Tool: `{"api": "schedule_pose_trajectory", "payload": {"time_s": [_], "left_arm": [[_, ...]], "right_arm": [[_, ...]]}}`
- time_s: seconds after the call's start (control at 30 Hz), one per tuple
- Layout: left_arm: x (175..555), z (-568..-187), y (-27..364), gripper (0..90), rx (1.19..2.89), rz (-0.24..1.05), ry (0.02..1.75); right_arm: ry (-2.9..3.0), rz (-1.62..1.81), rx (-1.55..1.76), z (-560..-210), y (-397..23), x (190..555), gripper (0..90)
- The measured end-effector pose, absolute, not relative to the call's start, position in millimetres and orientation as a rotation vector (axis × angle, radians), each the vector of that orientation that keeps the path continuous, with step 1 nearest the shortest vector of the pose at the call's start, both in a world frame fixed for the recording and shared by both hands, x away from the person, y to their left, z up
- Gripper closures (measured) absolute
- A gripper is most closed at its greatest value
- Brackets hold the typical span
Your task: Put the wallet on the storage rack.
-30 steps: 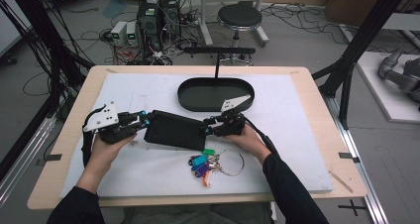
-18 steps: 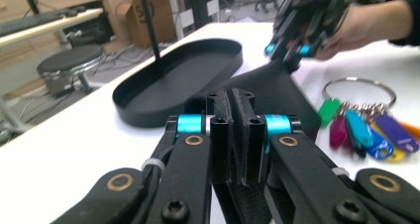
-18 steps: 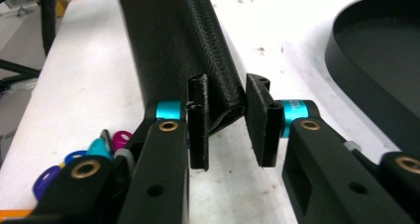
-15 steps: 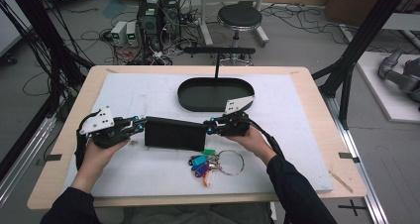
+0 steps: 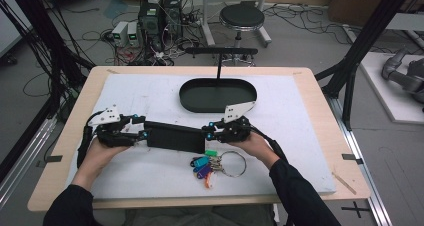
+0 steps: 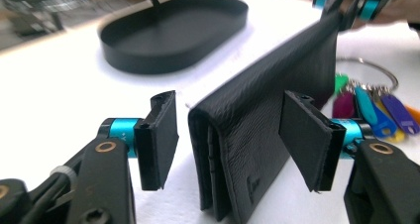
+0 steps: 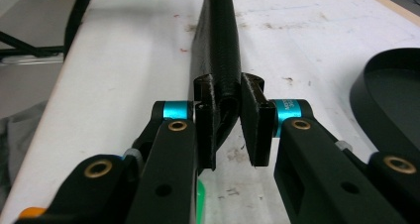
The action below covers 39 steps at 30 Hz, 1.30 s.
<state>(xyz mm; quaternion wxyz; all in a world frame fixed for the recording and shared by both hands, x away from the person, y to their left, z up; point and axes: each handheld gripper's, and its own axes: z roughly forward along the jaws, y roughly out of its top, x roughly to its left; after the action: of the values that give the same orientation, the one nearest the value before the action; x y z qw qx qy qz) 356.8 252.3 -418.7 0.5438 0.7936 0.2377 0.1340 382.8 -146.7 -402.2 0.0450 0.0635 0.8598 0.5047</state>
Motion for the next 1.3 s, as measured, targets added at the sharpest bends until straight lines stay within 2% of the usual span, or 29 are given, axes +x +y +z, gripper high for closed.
{"api": "schedule_pose_trajectory", "payload": {"time_s": [0.13, 0.17, 0.2, 0.23, 0.3, 0.47, 0.6, 0.63, 0.7, 0.77, 0.9, 1.07, 1.3], "left_arm": [[364.6, -426.2, 246.9, 38.3, 1.902, 0.265, 0.553], [364.6, -426.2, 246.9, 43.9, 1.902, 0.265, 0.553], [364.0, -426.6, 245.9, 43.9, 1.913, 0.253, 0.531], [363.2, -425.9, 246.8, 52.4, 1.917, 0.260, 0.524], [362.8, -425.7, 249.9, 58.7, 1.917, 0.243, 0.515], [359.3, -424.6, 253.7, 69.5, 1.903, 0.232, 0.470], [353.9, -424.0, 253.7, 72.5, 1.889, 0.245, 0.439], [353.9, -424.0, 253.7, 72.8, 1.889, 0.245, 0.439], [352.3, -423.3, 253.2, 73.2, 1.884, 0.250, 0.431], [351.3, -422.0, 252.3, 73.6, 1.872, 0.259, 0.420], [350.1, -420.2, 250.4, 74.1, 1.858, 0.287, 0.410], [347.1, -417.1, 250.3, 74.3, 1.844, 0.310, 0.388], [344.1, -411.1, 251.9, 74.6, 1.803, 0.327, 0.370]], "right_arm": [[2.623, 1.541, 0.175, -401.3, -146.0, 380.4, 78.5], [2.623, 1.541, 0.175, -401.3, -146.0, 380.4, 78.5], [2.622, 1.537, 0.173, -401.3, -146.1, 380.4, 78.4], [2.622, 1.538, 0.178, -401.3, -146.2, 380.5, 78.0], [2.627, 1.532, 0.197, -401.3, -147.2, 380.8, 76.8], [2.637, 1.520, 0.227, -403.9, -147.8, 382.8, 71.2], [2.643, 1.524, 0.299, -407.0, -147.4, 386.4, 51.2], [2.643, 1.524, 0.299, -407.0, -147.4, 386.4, 51.2], [2.653, 1.544, 0.374, -410.9, -146.5, 390.7, 41.1], [2.670, 1.533, 0.393, -414.3, -144.8, 392.8, 39.4], [2.690, 1.503, 0.403, -421.6, -137.9, 394.7, 38.3], [2.682, 1.514, 0.376, -423.0, -130.0, 391.7, 46.9], [2.645, 1.523, 0.377, -420.4, -130.0, 391.3, 47.1]]}}
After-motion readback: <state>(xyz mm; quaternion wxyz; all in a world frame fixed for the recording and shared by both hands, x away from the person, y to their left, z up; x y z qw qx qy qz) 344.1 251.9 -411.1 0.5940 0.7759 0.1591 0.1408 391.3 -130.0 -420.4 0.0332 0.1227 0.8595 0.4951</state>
